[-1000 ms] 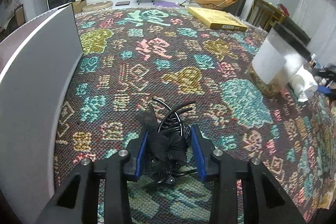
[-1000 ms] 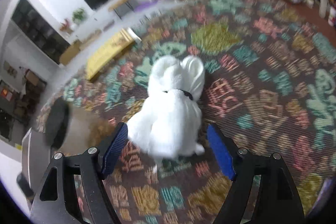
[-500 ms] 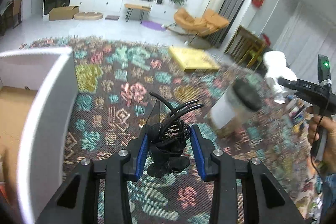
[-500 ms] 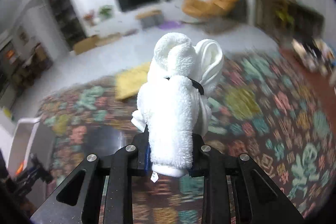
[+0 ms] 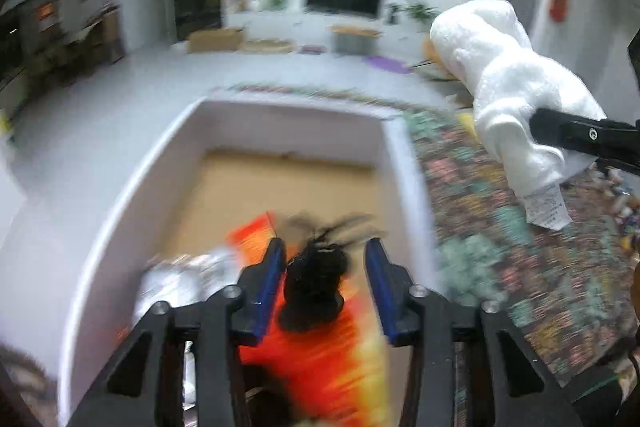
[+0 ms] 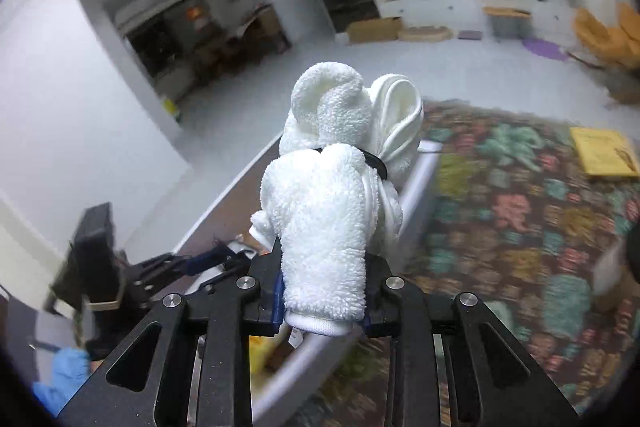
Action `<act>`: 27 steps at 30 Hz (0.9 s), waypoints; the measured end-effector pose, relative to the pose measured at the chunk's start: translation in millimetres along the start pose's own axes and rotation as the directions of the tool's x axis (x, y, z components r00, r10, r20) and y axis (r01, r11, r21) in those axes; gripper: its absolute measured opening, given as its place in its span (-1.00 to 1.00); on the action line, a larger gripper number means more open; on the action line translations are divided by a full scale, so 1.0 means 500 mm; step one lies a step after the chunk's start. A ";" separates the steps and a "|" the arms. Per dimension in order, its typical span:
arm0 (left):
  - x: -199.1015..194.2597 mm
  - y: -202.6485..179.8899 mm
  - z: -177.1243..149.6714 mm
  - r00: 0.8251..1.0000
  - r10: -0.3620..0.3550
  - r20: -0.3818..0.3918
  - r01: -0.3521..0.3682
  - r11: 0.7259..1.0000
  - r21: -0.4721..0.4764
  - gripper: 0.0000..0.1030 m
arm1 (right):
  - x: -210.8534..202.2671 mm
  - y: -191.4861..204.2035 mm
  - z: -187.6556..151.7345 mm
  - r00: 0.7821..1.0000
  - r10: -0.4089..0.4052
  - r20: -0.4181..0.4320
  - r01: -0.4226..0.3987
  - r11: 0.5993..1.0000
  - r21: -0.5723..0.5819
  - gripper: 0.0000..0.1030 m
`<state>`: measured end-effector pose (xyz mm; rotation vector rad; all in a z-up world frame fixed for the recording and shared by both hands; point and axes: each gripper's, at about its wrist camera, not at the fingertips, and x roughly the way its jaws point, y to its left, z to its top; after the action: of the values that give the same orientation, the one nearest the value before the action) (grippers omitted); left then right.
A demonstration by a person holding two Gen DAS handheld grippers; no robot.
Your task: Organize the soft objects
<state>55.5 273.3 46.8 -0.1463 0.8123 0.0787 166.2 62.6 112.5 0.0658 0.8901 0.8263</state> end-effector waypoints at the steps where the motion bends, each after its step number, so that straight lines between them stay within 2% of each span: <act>1: 0.000 0.021 -0.012 1.000 0.024 -0.008 -0.024 1.000 -0.015 0.22 | 0.028 0.024 -0.007 1.000 -0.024 -0.001 0.024 0.999 -0.027 -0.24; 2: -0.001 0.036 -0.023 0.999 0.042 -0.012 -0.042 0.999 -0.029 0.51 | 0.063 0.045 -0.012 0.999 -0.053 0.001 0.052 0.997 -0.055 0.11; 3: -0.005 0.046 -0.034 0.998 0.054 -0.011 -0.054 0.998 -0.040 0.65 | 0.091 0.048 -0.014 0.998 -0.061 -0.014 0.060 0.996 -0.070 0.48; 6: -0.022 0.056 -0.056 0.998 0.060 0.014 -0.060 0.997 -0.039 0.66 | 0.139 0.035 -0.045 0.995 -0.043 -0.084 0.040 0.998 -0.046 0.46; 8: -0.037 0.043 -0.063 0.995 0.088 0.047 -0.087 0.996 -0.019 0.71 | 0.120 0.028 -0.066 0.997 -0.007 -0.079 0.005 1.000 -0.030 0.46; 11: -0.066 0.025 -0.070 0.986 0.129 0.110 -0.129 0.992 -0.005 0.78 | 0.074 0.022 -0.076 0.999 0.005 -0.051 -0.007 1.000 -0.030 0.46; 14: -0.100 0.013 -0.078 0.971 0.169 0.169 -0.164 0.986 -0.038 0.97 | 0.037 0.030 -0.086 0.999 -0.033 -0.040 0.030 0.997 -0.064 0.51; 17: -0.133 0.009 -0.078 0.945 0.250 0.212 -0.231 0.967 -0.109 1.00 | 0.011 0.057 -0.104 0.995 -0.084 -0.045 0.078 0.991 -0.107 0.53; 19: -0.147 0.006 -0.090 0.923 0.322 0.212 -0.289 0.942 -0.169 1.00 | 0.004 0.070 -0.126 0.992 -0.105 -0.065 0.098 0.989 -0.110 0.53; 21: -0.149 0.011 -0.097 0.925 0.324 0.198 -0.290 0.939 -0.185 1.00 | 0.009 0.071 -0.144 0.989 -0.117 -0.090 0.108 0.989 -0.097 0.53; 23: -0.145 0.018 -0.107 0.932 0.324 0.165 -0.293 0.938 -0.186 1.00 | 0.009 0.073 -0.159 0.990 -0.087 -0.109 0.080 0.994 -0.068 0.53; 27: -0.142 0.021 -0.115 0.919 0.370 0.138 -0.346 0.922 -0.173 1.00 | 0.012 0.075 -0.178 0.986 -0.107 -0.127 0.101 0.993 -0.052 0.53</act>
<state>-35.8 273.3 58.7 -0.1244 0.6562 0.4937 82.0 68.4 64.8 -0.0748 0.9878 0.7588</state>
